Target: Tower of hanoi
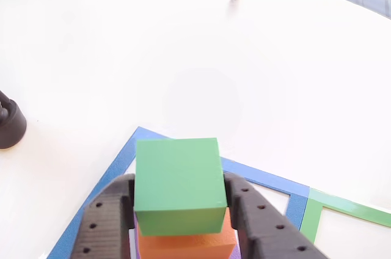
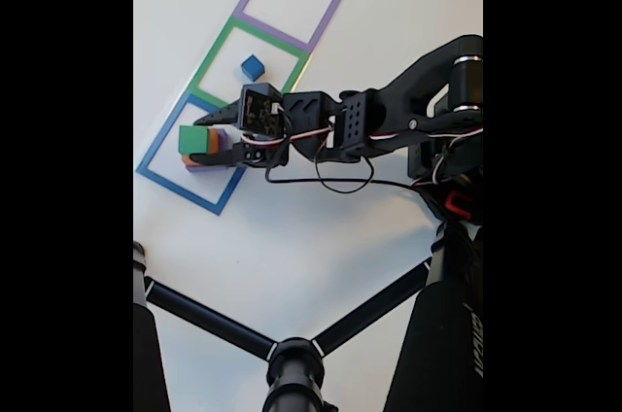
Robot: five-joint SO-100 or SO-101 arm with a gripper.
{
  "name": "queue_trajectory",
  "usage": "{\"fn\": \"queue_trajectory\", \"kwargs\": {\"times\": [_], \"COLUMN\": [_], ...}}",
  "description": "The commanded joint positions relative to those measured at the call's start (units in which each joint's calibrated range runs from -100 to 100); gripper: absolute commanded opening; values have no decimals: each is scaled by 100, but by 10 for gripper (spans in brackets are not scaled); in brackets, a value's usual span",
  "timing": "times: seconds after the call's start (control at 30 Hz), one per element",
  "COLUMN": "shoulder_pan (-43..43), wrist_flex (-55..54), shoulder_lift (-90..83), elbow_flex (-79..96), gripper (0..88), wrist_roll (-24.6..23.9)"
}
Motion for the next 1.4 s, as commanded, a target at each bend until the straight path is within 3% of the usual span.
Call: {"fn": "queue_trajectory", "kwargs": {"times": [0.0,0.17,0.33,0.73,0.87,1.13,1.37], "shoulder_pan": [175,184,203,318,443,807,1248], "wrist_flex": [-238,-246,-359,-27,1390,5463,9017], "shoulder_lift": [102,264,385,-366,-1464,-3822,-4613], "elbow_flex": [-174,-274,-247,-47,-202,-1229,-3311], "gripper": [61,79,236,261,236,10,1], "wrist_roll": [54,54,54,54,54,54,54]}}
